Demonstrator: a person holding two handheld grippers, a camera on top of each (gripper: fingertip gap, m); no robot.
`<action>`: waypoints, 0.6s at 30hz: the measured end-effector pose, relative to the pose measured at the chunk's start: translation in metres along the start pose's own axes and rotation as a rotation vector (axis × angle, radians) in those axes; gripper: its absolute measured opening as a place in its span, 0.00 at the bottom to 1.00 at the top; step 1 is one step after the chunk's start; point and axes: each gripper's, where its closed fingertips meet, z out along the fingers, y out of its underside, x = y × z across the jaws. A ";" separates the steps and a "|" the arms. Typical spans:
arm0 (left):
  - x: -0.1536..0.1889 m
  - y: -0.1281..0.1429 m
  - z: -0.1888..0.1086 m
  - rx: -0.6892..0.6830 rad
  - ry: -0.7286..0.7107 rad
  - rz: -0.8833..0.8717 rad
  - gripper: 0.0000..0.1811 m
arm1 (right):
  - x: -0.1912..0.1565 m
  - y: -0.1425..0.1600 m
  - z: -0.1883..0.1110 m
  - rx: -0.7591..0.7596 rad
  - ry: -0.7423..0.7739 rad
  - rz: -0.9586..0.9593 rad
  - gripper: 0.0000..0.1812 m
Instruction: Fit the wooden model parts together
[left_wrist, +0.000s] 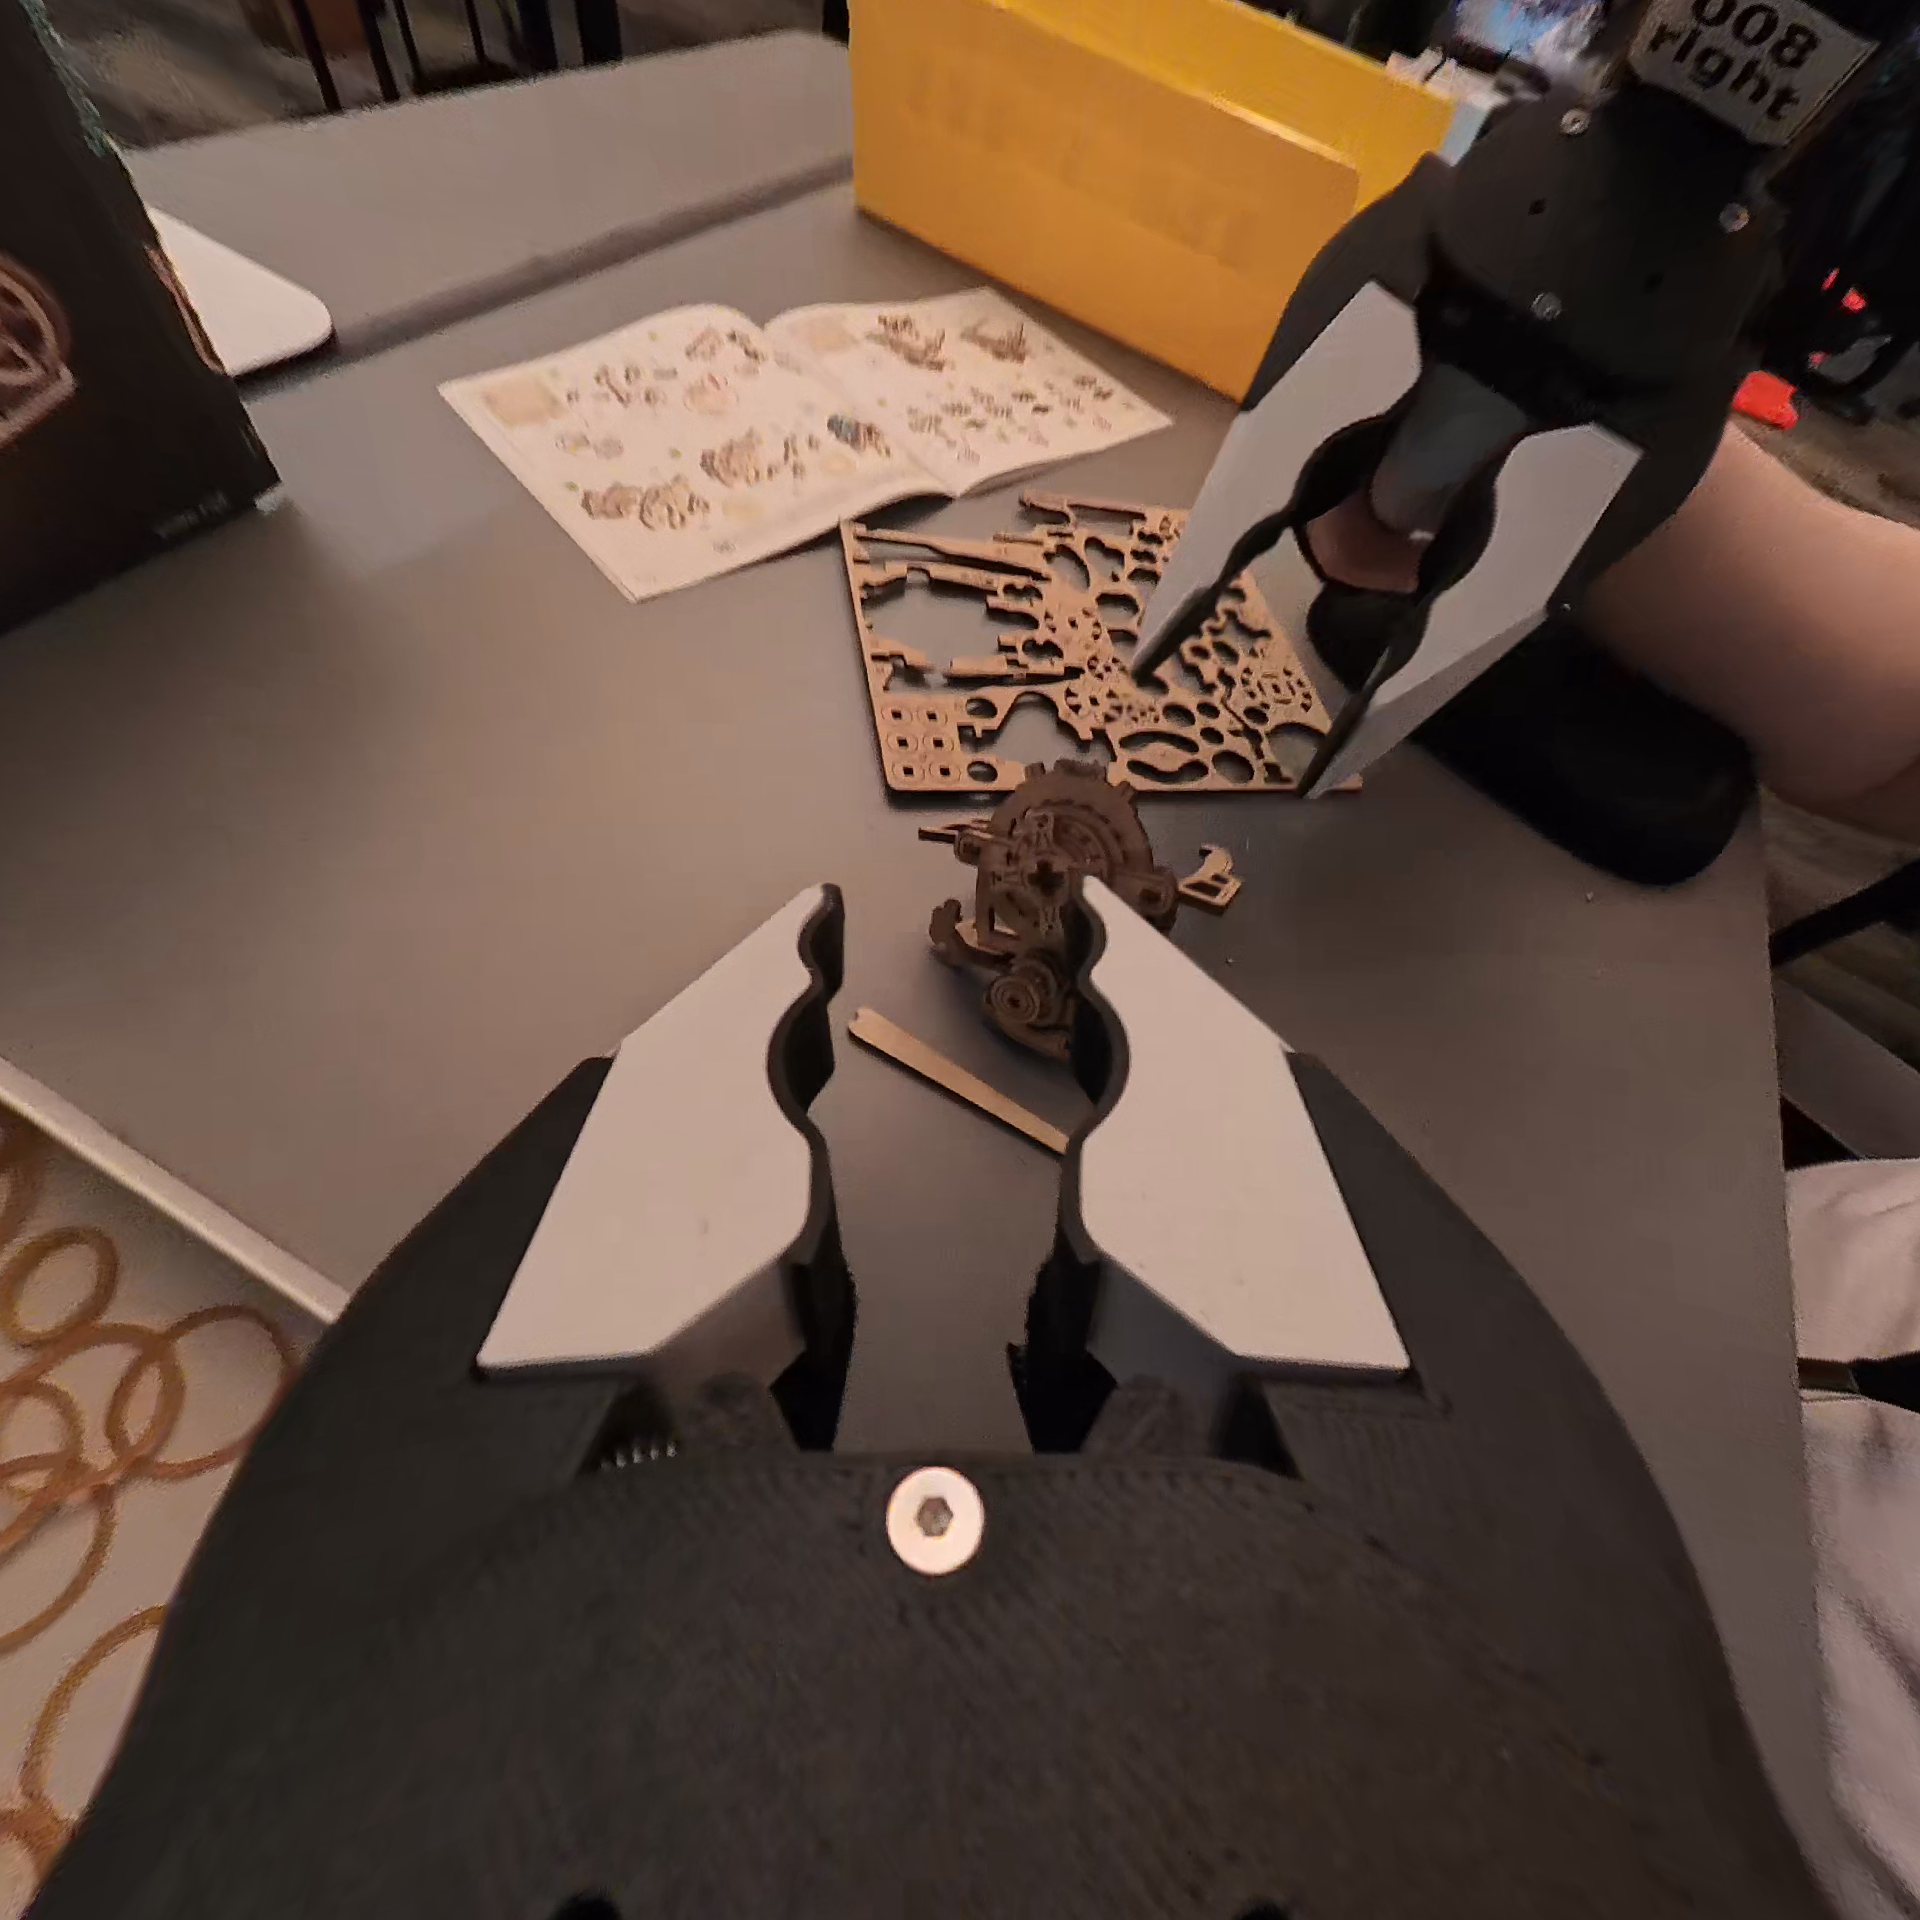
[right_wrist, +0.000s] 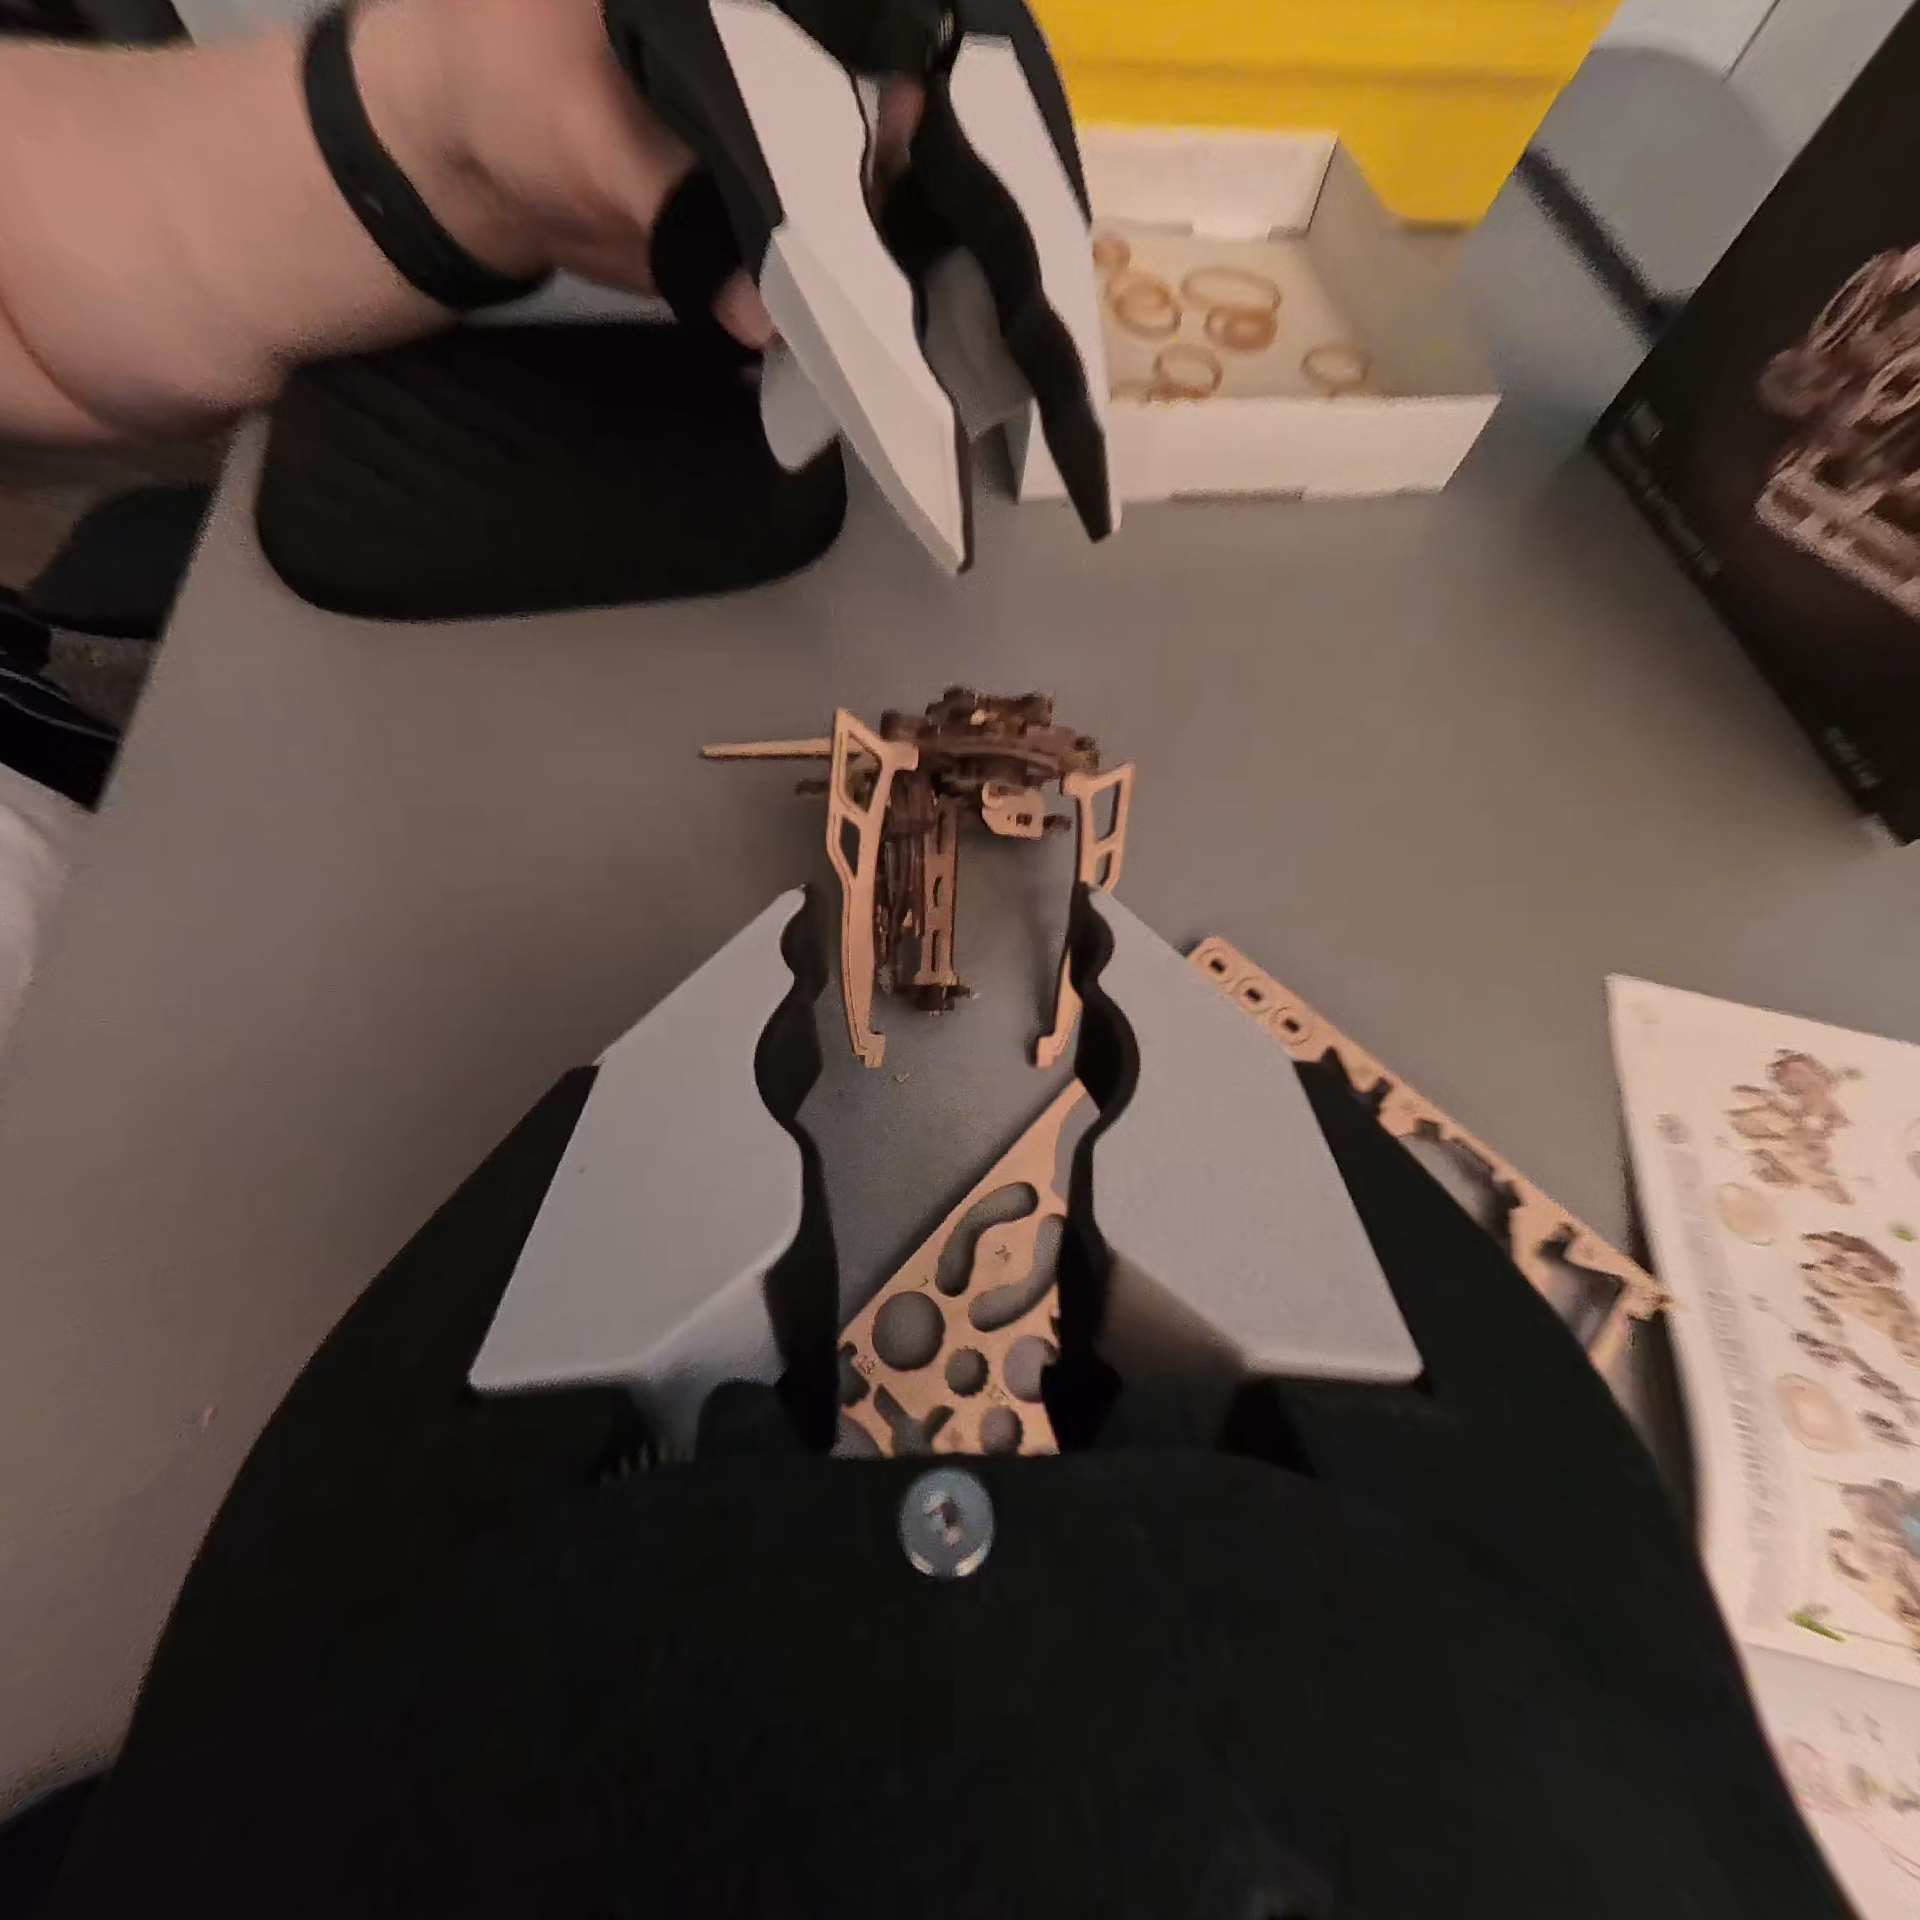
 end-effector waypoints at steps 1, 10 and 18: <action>0.000 -0.005 -0.002 0.018 -0.003 0.010 0.25 | 0.003 -0.009 -0.011 0.036 0.012 -0.013 0.25; 0.001 -0.072 -0.018 0.073 -0.113 0.183 0.36 | 0.092 -0.034 -0.147 -0.013 0.431 0.454 0.34; 0.017 -0.164 0.004 0.190 -0.122 0.209 0.40 | 0.086 0.021 -0.177 -0.559 0.632 0.563 0.31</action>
